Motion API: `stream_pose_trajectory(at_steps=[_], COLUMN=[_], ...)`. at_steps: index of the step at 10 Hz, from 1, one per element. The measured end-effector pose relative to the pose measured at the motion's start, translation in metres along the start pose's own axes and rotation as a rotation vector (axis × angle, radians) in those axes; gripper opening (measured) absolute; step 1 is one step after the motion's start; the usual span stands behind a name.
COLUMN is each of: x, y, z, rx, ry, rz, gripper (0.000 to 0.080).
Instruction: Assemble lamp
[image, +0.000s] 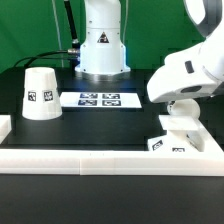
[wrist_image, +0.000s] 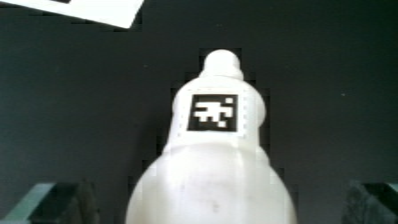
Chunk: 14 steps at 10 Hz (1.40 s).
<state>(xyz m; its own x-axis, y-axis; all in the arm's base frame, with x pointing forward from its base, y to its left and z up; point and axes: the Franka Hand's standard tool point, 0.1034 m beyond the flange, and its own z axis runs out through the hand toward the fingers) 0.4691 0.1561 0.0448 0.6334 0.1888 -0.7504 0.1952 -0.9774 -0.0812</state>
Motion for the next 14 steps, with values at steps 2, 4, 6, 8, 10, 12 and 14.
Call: stream_pose_trajectory(at_steps=[2, 4, 6, 8, 10, 12, 14], x=[0.002, 0.004, 0.009, 0.014, 0.015, 0.016, 0.016], y=[0.003, 0.004, 0.004, 0.004, 0.006, 0.007, 0.008], z=[0.003, 0.01, 0.017, 0.029, 0.034, 0.035, 0.035], rx=[0.003, 0.003, 0.004, 0.005, 0.006, 0.006, 0.006], ry=[0.001, 0.004, 0.015, 0.015, 0.007, 0.004, 0.004], rz=[0.006, 0.008, 0.009, 0.016, 0.019, 0.022, 0.021], gripper=[0.0698, 0.0698, 0.0698, 0.0698, 0.0698, 0.0687, 0.0573])
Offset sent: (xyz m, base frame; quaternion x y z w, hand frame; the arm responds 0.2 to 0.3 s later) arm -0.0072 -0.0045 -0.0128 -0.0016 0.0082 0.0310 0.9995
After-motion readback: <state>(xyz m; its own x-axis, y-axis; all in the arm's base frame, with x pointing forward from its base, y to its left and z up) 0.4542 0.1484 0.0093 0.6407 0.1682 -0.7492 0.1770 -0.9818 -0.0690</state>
